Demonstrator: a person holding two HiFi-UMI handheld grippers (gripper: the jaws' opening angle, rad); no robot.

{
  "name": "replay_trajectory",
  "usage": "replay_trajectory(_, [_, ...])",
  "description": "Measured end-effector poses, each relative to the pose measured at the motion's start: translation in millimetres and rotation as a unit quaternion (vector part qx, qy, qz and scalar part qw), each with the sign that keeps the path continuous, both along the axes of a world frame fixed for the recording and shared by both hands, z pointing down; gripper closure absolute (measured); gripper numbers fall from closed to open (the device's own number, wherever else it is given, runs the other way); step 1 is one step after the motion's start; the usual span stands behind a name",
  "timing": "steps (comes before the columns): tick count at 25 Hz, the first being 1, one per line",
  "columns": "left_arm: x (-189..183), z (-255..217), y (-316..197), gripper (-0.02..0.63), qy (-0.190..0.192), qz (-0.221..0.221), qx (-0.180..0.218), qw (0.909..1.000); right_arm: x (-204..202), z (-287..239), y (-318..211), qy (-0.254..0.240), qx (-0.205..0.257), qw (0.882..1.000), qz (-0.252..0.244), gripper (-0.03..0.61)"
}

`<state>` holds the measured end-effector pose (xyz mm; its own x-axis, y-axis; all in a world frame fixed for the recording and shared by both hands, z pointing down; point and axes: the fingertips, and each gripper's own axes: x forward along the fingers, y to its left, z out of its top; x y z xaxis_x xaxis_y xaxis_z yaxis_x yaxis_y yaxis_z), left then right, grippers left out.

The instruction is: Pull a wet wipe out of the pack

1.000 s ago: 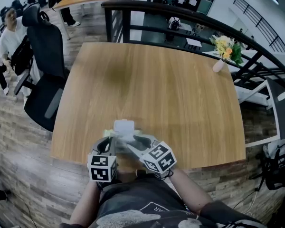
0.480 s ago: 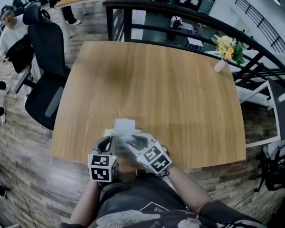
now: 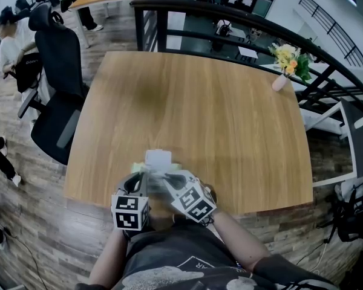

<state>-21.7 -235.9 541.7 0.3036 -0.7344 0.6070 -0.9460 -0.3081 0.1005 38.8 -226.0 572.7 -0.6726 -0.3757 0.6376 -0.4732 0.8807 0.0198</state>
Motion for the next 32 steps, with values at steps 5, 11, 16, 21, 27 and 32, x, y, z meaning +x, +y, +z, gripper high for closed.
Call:
replay_trajectory(5, [0.3,0.0,2.2,0.589,-0.002,0.0,-0.003,1.0,-0.1,-0.6,3.4,-0.001,-0.005,1.0,-0.004,0.543])
replay_trajectory(11, [-4.2,2.3,4.7,0.589,-0.006,-0.001,-0.01,0.9999,3.0,-1.7,4.0,-0.001,-0.005,1.0,0.001,0.545])
replay_trajectory(16, [-5.5,2.2,5.9,0.589,-0.007,-0.002,-0.011,0.9999,7.7,-0.5,3.1,-0.002,-0.009,1.0,0.011,0.545])
replay_trajectory(21, [-5.1,2.5,7.5,0.589,-0.004,-0.004,-0.013,0.9999,16.7,-2.0,2.9,-0.002,-0.009,1.0,0.02,0.546])
replay_trajectory(27, [-4.3,0.8,7.4,0.589,-0.003,-0.006,-0.011,0.9999,25.9,-3.4,0.6,-0.006,-0.015,0.999,0.039,0.546])
replay_trajectory(32, [-5.6,0.9,7.2,0.589,-0.002,-0.007,-0.007,0.9999,30.1,-2.7,2.6,-0.004,-0.014,0.999,0.043,0.546])
